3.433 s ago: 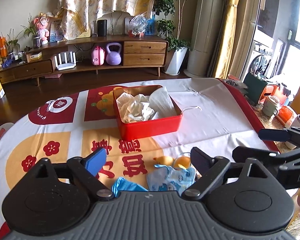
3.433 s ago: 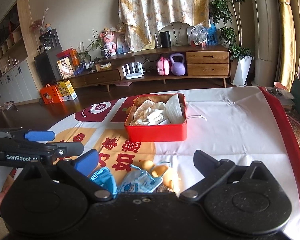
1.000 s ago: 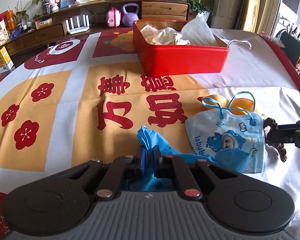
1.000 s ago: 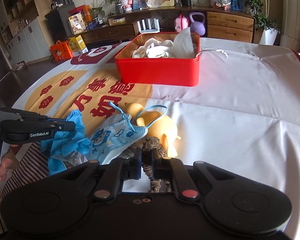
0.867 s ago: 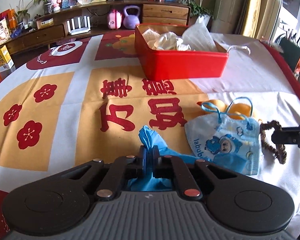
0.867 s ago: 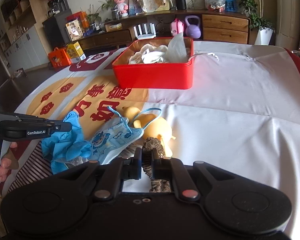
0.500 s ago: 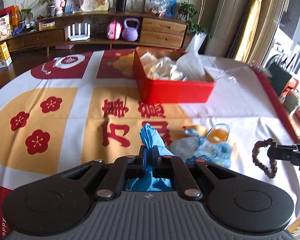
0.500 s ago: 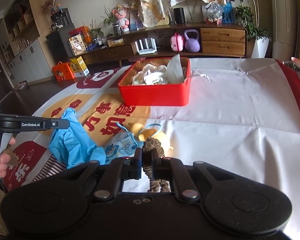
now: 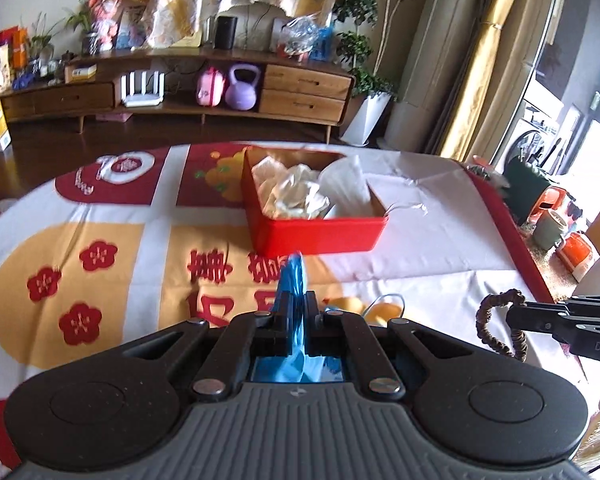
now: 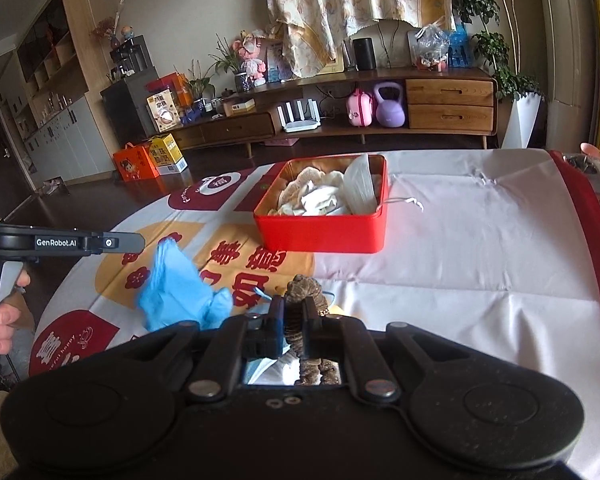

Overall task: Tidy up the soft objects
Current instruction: 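Grasp the brown bead string with the right tool while the left tool holds the glove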

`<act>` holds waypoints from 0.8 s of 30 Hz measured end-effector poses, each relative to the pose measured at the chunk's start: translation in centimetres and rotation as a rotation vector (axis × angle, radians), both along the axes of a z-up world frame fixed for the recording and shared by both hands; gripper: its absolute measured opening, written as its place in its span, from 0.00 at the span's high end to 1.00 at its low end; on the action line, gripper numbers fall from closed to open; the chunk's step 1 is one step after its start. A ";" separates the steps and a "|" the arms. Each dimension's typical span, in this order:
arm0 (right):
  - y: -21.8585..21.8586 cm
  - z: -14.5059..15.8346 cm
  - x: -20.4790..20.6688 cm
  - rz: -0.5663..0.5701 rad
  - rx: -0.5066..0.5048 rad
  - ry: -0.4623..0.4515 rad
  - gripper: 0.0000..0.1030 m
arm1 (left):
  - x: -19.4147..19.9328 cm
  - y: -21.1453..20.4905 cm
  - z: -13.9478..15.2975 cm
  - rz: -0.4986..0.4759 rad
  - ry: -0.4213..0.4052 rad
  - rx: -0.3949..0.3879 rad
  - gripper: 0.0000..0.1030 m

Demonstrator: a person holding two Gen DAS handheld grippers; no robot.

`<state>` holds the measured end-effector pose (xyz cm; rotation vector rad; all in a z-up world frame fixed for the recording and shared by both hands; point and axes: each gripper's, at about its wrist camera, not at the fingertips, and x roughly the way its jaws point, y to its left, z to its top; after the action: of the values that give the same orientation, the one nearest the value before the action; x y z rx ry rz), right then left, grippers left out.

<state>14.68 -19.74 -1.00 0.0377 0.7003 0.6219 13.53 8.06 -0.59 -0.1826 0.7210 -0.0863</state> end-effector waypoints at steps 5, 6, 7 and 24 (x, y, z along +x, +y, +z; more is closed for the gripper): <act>0.3 0.6 0.4 0.001 -0.009 -0.012 0.92 | 0.6 -0.1 1.4 -0.016 -0.033 0.006 0.95; 0.3 0.5 0.4 0.003 -0.011 -0.011 0.92 | 0.8 -0.1 1.4 -0.017 -0.035 0.009 0.95; 0.4 0.3 0.5 0.005 -0.013 -0.008 0.92 | 1.0 0.0 1.1 -0.018 -0.028 0.003 0.95; 0.6 -2.7 1.0 0.018 -0.024 0.057 0.92 | 1.8 2.3 -7.8 -0.015 0.203 -0.028 0.26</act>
<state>15.72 -19.09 -3.69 0.0270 0.7642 0.6317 15.36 10.32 -8.35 -0.2146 0.9237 -0.0930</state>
